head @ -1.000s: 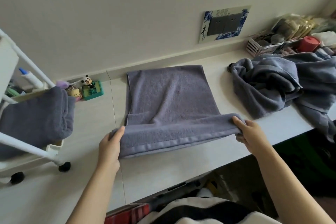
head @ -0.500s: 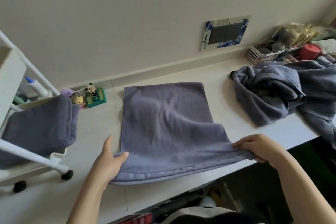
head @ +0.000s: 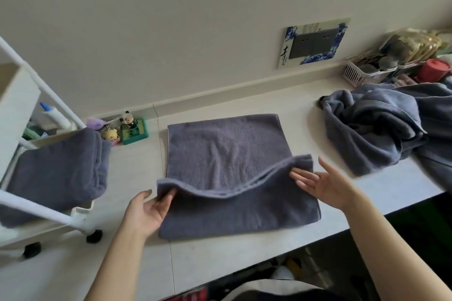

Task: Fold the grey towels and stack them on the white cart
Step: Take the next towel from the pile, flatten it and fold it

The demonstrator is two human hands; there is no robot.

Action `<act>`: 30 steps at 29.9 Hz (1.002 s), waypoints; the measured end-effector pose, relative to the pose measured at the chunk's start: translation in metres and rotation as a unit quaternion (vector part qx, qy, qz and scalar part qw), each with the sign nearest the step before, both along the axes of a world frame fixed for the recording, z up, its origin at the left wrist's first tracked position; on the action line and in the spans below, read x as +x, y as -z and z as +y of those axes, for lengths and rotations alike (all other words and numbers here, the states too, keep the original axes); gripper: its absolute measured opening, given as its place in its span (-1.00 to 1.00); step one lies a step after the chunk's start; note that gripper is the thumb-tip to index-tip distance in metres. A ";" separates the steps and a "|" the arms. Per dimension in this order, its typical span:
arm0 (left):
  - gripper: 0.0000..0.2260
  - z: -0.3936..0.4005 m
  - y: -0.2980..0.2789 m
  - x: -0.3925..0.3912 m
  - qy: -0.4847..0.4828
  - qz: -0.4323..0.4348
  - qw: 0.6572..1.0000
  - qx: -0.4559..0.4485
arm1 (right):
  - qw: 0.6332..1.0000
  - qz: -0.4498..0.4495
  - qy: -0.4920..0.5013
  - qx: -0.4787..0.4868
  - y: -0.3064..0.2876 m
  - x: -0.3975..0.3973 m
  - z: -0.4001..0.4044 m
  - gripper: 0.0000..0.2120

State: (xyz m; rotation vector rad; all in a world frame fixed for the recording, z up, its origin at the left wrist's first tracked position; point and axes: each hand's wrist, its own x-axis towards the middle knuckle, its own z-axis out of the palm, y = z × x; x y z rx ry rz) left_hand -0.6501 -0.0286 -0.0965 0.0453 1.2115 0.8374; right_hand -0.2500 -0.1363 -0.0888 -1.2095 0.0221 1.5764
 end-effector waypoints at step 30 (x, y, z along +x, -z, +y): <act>-0.90 -0.010 0.098 0.031 0.258 0.742 0.570 0.242 | 0.695 -0.673 -0.211 -0.141 0.076 -0.023 0.033 -0.80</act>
